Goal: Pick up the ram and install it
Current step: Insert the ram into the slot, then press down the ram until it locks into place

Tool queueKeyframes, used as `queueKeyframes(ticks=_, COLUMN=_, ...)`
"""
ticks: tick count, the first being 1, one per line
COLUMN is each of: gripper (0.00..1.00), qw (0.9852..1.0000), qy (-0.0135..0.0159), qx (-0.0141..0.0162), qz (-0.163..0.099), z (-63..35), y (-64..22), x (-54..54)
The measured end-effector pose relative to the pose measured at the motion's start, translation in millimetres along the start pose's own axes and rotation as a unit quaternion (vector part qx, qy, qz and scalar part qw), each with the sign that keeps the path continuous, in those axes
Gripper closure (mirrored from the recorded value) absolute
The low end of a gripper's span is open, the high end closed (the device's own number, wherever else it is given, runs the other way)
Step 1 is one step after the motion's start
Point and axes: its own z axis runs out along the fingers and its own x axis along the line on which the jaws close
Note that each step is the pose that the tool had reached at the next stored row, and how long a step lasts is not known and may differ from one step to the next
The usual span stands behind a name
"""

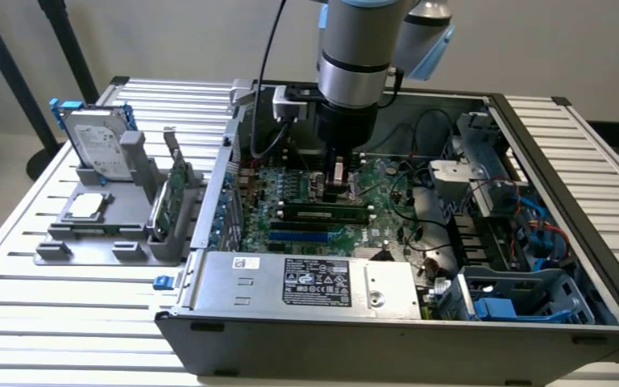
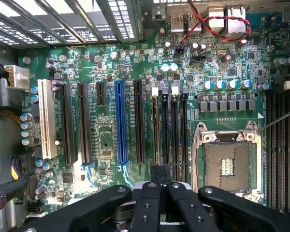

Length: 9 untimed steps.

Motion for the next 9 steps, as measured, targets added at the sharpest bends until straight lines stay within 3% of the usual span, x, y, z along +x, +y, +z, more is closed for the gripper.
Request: queueKeyframes(ticks=9, gripper=0.89, qw=1.0000, qy=0.0000, qx=0.0000, qz=0.000, z=0.0, y=0.0, x=0.0)
